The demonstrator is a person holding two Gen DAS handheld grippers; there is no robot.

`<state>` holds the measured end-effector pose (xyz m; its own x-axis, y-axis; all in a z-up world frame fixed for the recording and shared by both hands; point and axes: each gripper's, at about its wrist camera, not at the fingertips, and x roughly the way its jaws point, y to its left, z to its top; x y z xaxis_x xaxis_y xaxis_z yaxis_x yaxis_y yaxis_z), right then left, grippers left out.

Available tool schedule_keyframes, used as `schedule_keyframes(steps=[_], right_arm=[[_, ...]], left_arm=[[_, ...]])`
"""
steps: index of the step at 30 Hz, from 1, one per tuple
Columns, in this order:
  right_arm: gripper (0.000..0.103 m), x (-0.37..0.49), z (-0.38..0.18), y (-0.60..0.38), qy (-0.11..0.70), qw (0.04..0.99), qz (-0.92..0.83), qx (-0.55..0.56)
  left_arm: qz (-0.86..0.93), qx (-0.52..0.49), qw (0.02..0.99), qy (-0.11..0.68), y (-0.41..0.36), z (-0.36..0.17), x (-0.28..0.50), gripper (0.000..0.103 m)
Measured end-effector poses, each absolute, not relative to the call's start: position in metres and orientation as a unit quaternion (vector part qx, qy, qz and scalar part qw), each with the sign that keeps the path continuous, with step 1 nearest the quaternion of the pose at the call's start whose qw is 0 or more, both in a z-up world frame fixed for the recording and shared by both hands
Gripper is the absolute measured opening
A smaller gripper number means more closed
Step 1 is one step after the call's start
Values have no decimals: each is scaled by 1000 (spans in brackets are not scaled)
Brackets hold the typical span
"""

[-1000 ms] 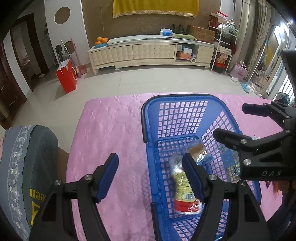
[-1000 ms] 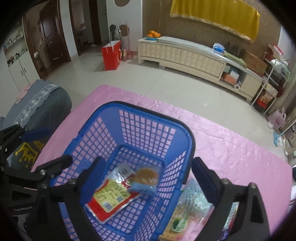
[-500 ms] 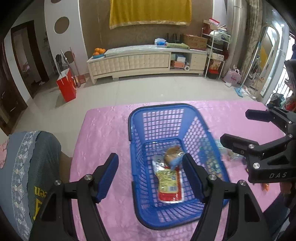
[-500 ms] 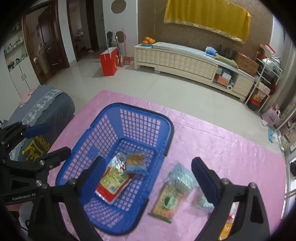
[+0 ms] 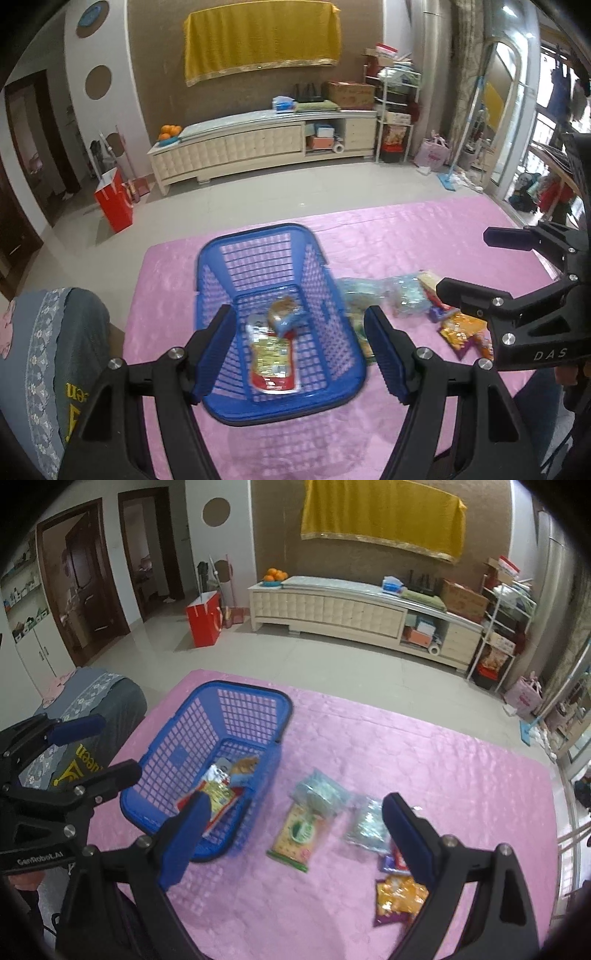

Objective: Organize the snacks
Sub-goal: 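Move both tools back toward the blue-striped bread bags on the table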

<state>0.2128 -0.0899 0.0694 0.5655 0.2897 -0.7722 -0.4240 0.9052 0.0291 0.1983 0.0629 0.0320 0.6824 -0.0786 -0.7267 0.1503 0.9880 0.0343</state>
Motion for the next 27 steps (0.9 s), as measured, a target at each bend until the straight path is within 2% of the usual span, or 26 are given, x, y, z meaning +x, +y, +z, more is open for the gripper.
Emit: schedule_keyframes(steps=[18, 27], right_arm=[[96, 205, 37, -198, 440, 884, 154, -39], [96, 225, 17, -221, 461, 874, 152, -13]], left_arm=[[-111, 78, 893, 429, -41, -9, 215, 69], [-103, 83, 888, 440, -53, -21, 238, 69]])
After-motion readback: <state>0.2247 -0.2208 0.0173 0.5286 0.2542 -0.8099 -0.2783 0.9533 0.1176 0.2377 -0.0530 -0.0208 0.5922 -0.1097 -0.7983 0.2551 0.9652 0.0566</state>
